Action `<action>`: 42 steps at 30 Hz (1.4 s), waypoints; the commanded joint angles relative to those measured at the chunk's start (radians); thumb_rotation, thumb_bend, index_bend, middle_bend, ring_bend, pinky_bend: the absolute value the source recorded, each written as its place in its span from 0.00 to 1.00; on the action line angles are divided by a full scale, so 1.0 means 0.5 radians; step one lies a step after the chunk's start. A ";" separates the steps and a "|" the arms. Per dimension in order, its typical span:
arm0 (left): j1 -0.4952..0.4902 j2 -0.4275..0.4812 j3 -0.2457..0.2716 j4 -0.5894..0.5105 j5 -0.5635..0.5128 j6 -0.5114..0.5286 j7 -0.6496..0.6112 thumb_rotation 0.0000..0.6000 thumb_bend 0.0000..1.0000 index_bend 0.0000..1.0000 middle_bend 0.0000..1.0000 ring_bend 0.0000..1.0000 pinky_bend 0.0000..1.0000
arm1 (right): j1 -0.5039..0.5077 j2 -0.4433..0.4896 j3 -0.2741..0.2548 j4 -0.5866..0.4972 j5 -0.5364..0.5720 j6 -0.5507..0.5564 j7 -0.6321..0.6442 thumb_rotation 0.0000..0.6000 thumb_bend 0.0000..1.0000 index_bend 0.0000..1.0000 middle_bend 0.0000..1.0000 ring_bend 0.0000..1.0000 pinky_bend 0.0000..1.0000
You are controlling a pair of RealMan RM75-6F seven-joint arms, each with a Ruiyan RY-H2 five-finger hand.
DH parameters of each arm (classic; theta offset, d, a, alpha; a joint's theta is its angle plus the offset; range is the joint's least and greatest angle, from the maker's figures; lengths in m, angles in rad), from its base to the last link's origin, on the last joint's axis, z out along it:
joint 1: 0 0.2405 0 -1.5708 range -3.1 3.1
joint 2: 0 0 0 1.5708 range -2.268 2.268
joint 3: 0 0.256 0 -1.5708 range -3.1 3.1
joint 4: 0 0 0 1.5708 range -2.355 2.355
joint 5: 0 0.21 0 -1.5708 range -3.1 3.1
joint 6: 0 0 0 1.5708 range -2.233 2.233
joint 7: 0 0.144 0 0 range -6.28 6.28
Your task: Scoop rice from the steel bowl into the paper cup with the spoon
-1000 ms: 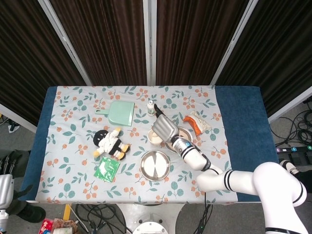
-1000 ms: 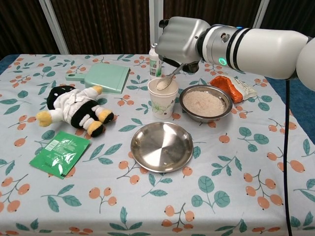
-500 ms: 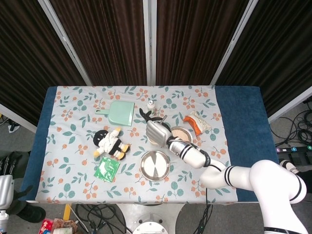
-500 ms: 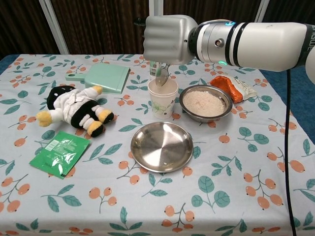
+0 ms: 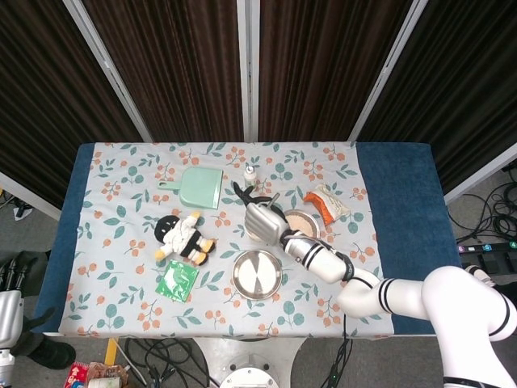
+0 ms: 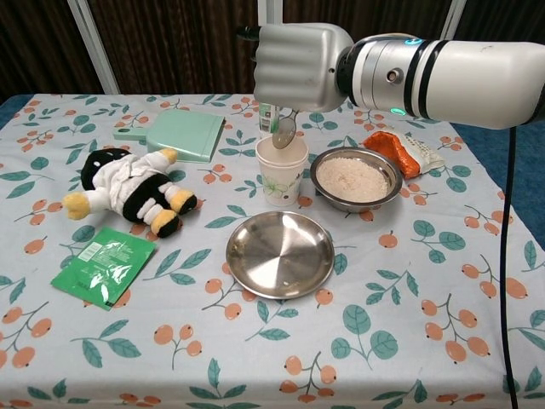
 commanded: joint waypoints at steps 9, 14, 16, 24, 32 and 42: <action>0.002 0.017 -0.010 -0.025 -0.001 0.010 0.012 1.00 0.07 0.18 0.12 0.06 0.04 | -0.267 0.085 0.181 -0.191 0.117 0.158 0.648 1.00 0.35 0.65 0.61 0.27 0.00; -0.001 0.030 -0.009 -0.049 0.018 0.021 0.038 1.00 0.07 0.18 0.12 0.06 0.04 | -0.426 0.148 0.186 -0.350 0.013 0.229 1.065 1.00 0.34 0.65 0.61 0.27 0.00; 0.000 0.036 -0.009 -0.061 0.023 0.027 0.049 1.00 0.07 0.18 0.12 0.06 0.04 | -0.481 0.160 0.174 -0.408 -0.055 0.239 1.234 1.00 0.34 0.65 0.61 0.27 0.00; 0.007 0.047 -0.001 -0.084 0.039 0.043 0.061 1.00 0.07 0.18 0.12 0.06 0.04 | -0.610 -0.024 0.057 -0.375 -0.317 0.263 1.479 1.00 0.33 0.64 0.61 0.25 0.00; 0.007 0.035 0.007 -0.049 0.043 0.029 0.025 1.00 0.07 0.18 0.12 0.06 0.04 | -0.713 -0.316 0.005 -0.171 -0.435 0.328 1.359 1.00 0.33 0.62 0.61 0.23 0.00; 0.006 0.021 0.008 -0.015 0.051 0.028 -0.010 1.00 0.07 0.18 0.12 0.06 0.04 | -0.786 -0.543 0.027 0.079 -0.463 0.300 1.258 1.00 0.31 0.50 0.52 0.15 0.00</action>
